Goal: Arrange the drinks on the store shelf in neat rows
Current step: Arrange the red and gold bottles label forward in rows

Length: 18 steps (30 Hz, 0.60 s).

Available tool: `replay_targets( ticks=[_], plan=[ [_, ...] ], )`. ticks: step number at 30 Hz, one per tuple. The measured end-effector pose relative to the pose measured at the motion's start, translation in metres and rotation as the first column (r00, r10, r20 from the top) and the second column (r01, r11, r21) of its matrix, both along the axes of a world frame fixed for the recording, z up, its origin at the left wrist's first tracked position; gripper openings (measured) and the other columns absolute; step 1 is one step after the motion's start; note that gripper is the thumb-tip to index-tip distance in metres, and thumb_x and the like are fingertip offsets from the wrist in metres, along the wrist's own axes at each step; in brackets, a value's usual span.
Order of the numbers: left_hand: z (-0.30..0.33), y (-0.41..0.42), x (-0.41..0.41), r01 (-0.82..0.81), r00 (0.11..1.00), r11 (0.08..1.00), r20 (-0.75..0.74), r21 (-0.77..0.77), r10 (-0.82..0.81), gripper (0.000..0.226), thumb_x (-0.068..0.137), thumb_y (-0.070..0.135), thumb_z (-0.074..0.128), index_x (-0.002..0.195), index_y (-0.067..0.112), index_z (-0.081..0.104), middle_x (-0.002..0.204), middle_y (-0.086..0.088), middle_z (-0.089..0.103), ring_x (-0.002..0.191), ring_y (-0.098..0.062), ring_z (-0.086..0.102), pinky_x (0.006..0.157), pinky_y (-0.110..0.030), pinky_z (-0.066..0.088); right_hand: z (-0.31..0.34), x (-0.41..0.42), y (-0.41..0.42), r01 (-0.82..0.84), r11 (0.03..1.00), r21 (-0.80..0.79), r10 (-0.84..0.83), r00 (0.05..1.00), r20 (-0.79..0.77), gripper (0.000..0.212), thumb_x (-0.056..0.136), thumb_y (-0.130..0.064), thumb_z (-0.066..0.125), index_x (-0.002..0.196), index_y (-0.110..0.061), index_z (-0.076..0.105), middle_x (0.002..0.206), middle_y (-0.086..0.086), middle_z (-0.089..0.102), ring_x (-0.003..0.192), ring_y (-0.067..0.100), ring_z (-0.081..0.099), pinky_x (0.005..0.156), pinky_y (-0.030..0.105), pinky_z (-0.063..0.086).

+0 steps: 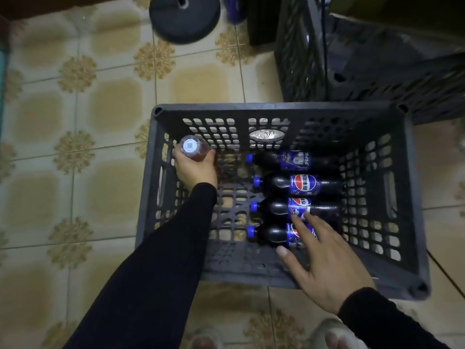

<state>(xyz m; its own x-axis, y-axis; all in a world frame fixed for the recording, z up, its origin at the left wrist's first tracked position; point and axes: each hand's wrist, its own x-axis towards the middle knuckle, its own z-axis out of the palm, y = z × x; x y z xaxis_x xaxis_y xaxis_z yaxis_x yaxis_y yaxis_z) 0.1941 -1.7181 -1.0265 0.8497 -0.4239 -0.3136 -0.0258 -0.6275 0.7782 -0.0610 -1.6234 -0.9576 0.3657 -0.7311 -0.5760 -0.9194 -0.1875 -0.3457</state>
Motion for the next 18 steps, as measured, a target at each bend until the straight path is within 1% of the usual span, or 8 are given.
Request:
replay_targets(
  ticks=[2, 4, 7, 10, 13, 15, 18],
  plan=[
    [-0.0046, -0.0029, 0.0006, 0.02, 0.999, 1.0, 0.027, 0.019, -0.021, 0.078, 0.076, 0.02, 0.086, 0.142, 0.017, 0.045, 0.141, -0.008, 0.054, 0.127, -0.026, 0.054, 0.104, -0.029, 0.041, -0.0006, 0.0003, 0.0, 0.008, 1.0, 0.0, -0.008, 1.0, 0.01, 0.094, 0.078, -0.082, -0.002, 0.157, -0.032, 0.013, 0.163, -0.002, 0.015, 0.15, 0.015, 0.014, 0.119, 0.03, 0.018],
    [-0.0046, -0.0026, 0.0003, 0.036, 0.998, 0.997, 0.054, 0.067, -0.04, 0.08, 0.078, 0.024, 0.084, 0.145, 0.018, 0.042, 0.144, -0.008, 0.051, 0.129, -0.027, 0.051, 0.105, -0.032, 0.04, -0.0015, -0.0006, 0.0003, 0.017, 1.0, -0.004, -0.017, 1.0, 0.016, 0.094, 0.078, -0.082, 0.0, 0.156, -0.032, 0.018, 0.162, -0.002, 0.02, 0.149, 0.015, 0.018, 0.119, 0.03, 0.021],
    [-0.0008, -0.0031, 0.001, 0.045, 0.997, 0.992, 0.063, 0.122, -0.053, 0.079, 0.079, 0.022, 0.083, 0.144, 0.016, 0.039, 0.143, -0.01, 0.051, 0.13, -0.03, 0.051, 0.105, -0.036, 0.04, -0.0021, -0.0003, 0.0006, 0.019, 1.0, -0.018, -0.019, 1.0, 0.02, 0.095, 0.079, -0.082, 0.001, 0.155, -0.03, 0.023, 0.16, -0.002, 0.025, 0.148, 0.016, 0.022, 0.118, 0.031, 0.026],
    [-0.0008, -0.0034, 0.0022, 0.033, 0.999, 0.986, 0.035, 0.162, -0.039, 0.081, 0.08, 0.019, 0.082, 0.147, 0.014, 0.036, 0.145, -0.013, 0.049, 0.133, -0.032, 0.048, 0.108, -0.039, 0.039, -0.0032, 0.0005, 0.0013, 0.028, 0.999, -0.032, -0.027, 0.999, 0.026, 0.096, 0.079, -0.083, 0.003, 0.154, -0.029, 0.028, 0.159, -0.002, 0.029, 0.147, 0.016, 0.025, 0.117, 0.031, 0.027],
    [-0.0021, -0.0017, -0.0014, -0.005, 1.0, 0.984, -0.005, 0.176, 0.006, 0.087, 0.08, 0.023, 0.083, 0.149, 0.013, 0.032, 0.145, -0.015, 0.048, 0.133, -0.034, 0.048, 0.107, -0.042, 0.041, -0.0044, 0.0004, 0.0016, 0.04, 0.998, -0.039, -0.039, 0.999, 0.029, 0.099, 0.077, -0.085, -0.002, 0.153, -0.029, 0.03, 0.158, -0.003, 0.031, 0.146, 0.015, 0.027, 0.116, 0.031, 0.029],
    [-0.0026, -0.0013, -0.0033, -0.015, 0.999, 0.986, -0.028, 0.168, 0.02, 0.084, 0.08, 0.026, 0.083, 0.147, 0.014, 0.033, 0.141, -0.015, 0.052, 0.129, -0.034, 0.051, 0.104, -0.043, 0.043, -0.0047, 0.0001, 0.0027, 0.053, 0.997, -0.061, -0.051, 0.998, 0.036, 0.099, 0.078, -0.085, -0.001, 0.152, -0.028, 0.033, 0.156, -0.002, 0.035, 0.145, 0.015, 0.029, 0.115, 0.032, 0.031],
    [-0.0004, -0.0043, -0.003, -0.045, 0.996, 0.987, -0.064, 0.154, 0.055, 0.082, 0.082, 0.024, 0.081, 0.148, 0.015, 0.033, 0.142, -0.013, 0.053, 0.131, -0.034, 0.05, 0.106, -0.043, 0.043, -0.0047, 0.0002, 0.0038, 0.046, 0.997, -0.062, -0.044, 0.999, 0.03, 0.096, 0.079, -0.083, 0.002, 0.152, -0.028, 0.032, 0.156, -0.004, 0.033, 0.145, 0.013, 0.028, 0.114, 0.03, 0.029]
  ],
)
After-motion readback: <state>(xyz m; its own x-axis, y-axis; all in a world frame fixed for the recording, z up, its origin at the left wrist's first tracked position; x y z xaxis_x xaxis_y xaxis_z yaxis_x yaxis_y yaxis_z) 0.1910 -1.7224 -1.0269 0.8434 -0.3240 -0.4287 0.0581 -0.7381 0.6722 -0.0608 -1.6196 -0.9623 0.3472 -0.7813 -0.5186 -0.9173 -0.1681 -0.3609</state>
